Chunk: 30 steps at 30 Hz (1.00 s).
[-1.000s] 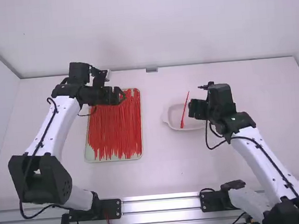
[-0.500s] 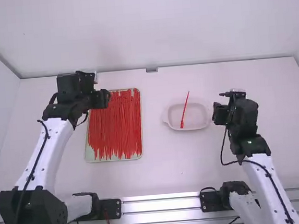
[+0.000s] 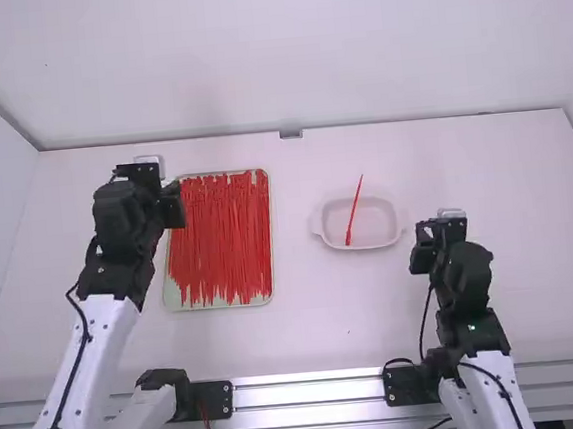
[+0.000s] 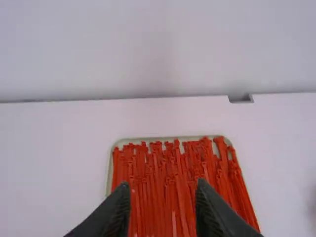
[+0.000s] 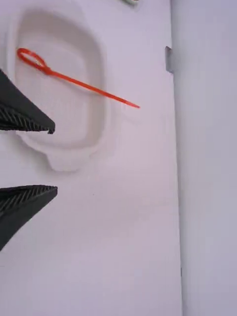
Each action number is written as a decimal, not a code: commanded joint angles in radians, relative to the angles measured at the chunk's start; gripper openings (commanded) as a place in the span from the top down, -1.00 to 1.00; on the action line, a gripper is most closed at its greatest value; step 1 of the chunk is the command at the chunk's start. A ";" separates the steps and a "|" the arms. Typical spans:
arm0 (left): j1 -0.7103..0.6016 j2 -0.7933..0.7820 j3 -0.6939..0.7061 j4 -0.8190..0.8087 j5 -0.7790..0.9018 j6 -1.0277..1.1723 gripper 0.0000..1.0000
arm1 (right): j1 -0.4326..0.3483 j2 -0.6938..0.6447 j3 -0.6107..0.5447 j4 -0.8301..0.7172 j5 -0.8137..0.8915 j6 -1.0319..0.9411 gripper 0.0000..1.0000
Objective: Fasten the cable tie
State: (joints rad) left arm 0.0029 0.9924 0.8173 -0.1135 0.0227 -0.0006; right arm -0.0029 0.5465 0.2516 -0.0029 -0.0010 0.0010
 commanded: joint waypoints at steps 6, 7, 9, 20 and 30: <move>-0.003 -0.142 -0.129 0.112 -0.023 0.001 0.58 | 0.003 -0.115 -0.114 0.003 0.001 -0.001 0.65; -0.003 -0.223 -0.210 0.113 -0.023 0.001 0.74 | 0.003 -0.180 -0.179 0.003 0.001 -0.001 0.78; -0.003 -0.260 -0.247 0.113 -0.023 0.001 0.81 | 0.003 -0.208 -0.207 0.003 0.001 -0.001 0.83; -0.003 -0.491 -0.477 0.113 -0.023 0.001 1.00 | 0.003 -0.374 -0.252 0.003 0.001 -0.001 1.00; -0.003 -0.664 -0.650 0.113 -0.023 0.001 1.00 | 0.003 -0.492 -0.252 0.003 0.001 -0.001 1.00</move>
State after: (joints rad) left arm 0.0029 0.3550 0.1890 -0.0029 0.0048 -0.0010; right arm -0.0029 0.0746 0.0113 0.0055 0.0002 -0.0032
